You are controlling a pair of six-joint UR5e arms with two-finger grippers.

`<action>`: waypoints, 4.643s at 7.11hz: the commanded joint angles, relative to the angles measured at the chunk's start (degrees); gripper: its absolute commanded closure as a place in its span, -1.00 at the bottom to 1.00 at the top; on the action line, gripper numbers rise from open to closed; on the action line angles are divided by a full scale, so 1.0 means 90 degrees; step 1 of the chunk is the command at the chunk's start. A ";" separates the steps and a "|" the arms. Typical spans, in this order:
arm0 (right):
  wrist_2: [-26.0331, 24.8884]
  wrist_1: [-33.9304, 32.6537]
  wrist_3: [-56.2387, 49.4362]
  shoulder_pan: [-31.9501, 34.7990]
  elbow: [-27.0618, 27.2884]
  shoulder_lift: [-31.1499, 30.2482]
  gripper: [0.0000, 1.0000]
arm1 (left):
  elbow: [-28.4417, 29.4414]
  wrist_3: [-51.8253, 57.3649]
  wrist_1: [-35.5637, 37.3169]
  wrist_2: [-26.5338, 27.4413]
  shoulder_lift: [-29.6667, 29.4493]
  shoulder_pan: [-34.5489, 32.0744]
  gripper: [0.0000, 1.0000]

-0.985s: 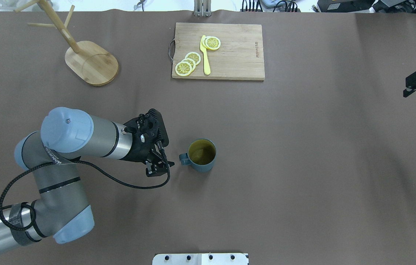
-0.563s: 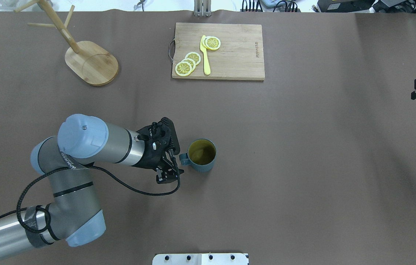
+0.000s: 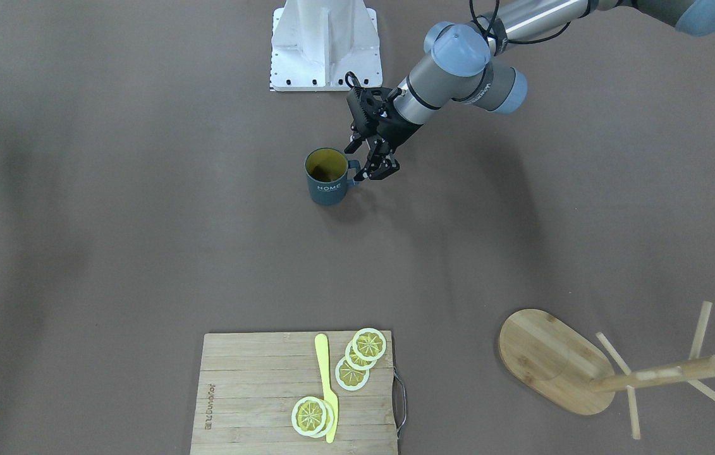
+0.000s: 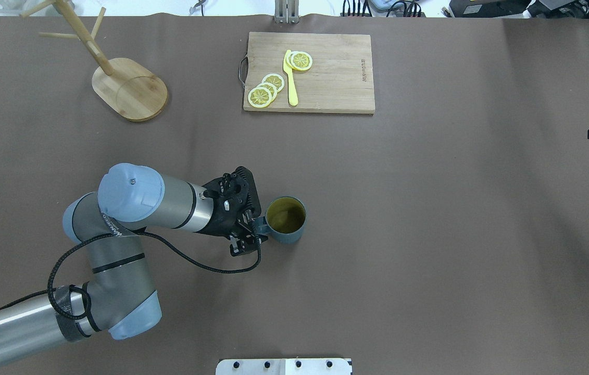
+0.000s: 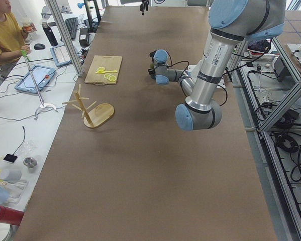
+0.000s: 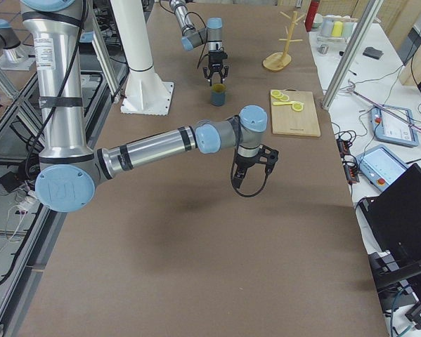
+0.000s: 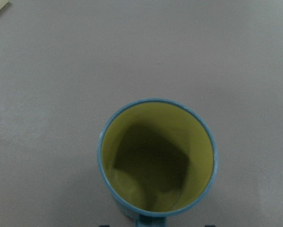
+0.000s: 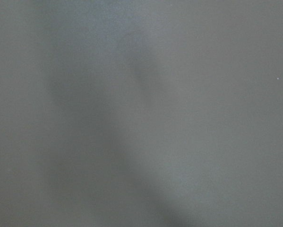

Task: Hang cup on storage rack
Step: 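Grasp the blue mug's rim with the left gripper, then lift the blue mug with the left gripper toward the wooden rack, then tilt the mug with the left gripper and hook its handle onto a rack peg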

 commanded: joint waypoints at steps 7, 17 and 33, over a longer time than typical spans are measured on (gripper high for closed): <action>0.0143 0.0010 0.0012 0.0067 0.0096 0.0031 -1.00 | -0.0141 -0.2057 -0.0033 -0.2318 0.0129 -0.1688 1.00; -0.0131 0.0068 -0.0105 -0.0372 0.0116 0.0392 -1.00 | 0.0572 -0.9268 -0.0644 -0.4163 0.0051 -0.4575 1.00; -0.0345 0.0068 -0.0222 -0.0588 0.0234 0.0763 -1.00 | 0.2815 -1.4213 -0.6469 -0.0177 -0.0298 -0.3696 1.00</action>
